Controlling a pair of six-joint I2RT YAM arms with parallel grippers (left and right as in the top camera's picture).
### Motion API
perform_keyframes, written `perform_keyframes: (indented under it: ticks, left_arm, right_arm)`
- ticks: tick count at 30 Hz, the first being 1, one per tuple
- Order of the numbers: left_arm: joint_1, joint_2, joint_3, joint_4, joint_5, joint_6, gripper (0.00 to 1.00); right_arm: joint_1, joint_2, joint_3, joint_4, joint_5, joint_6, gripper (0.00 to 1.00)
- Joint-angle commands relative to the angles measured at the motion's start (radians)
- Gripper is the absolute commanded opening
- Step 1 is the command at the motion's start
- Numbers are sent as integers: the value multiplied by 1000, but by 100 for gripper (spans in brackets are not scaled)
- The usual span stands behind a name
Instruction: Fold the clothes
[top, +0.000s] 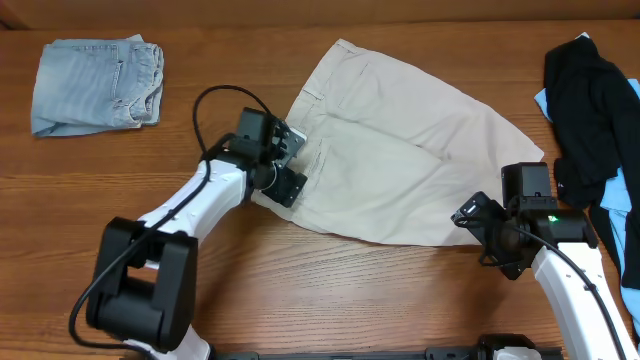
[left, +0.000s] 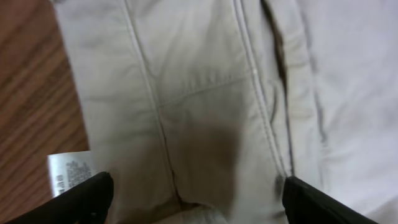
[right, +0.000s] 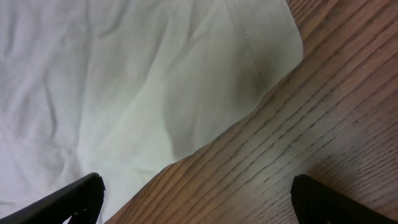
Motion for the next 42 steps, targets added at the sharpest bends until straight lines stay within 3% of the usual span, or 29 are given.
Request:
perform_keyframes:
  ticks: [1,5,11,18,23,30,35,42]
  left_arm:
    - [-9,84,-10,-2,-56,35,88]
    - [-8,130,-10,-14,-96,-15,89]
    - [43,154,-10,-92,-266,-253,93]
    - [240,162,-10,-230,-297,-459,98]
    - [410,162,-10,-280,-210,-465,100]
    - [542,162,-10,-356,-119,-452,100]
    - [571,161,-6,-396,-16,-367,100]
    - [544,161,86,-477,-9,-359,100]
  right_arm:
    - [5,-5,-1,8,-4,-5,100]
    - [5,-5,-1,14,10,-5,100]
    - [5,-5,-1,30,11,-6,100]
    - [5,2,-1,51,10,-9,100]
    - [5,39,-1,86,-56,-69,98]
    - [6,184,-2,179,-176,-166,90]
    - [40,337,-1,290,-223,-220,81]
    - [125,402,-1,414,-189,-199,70]
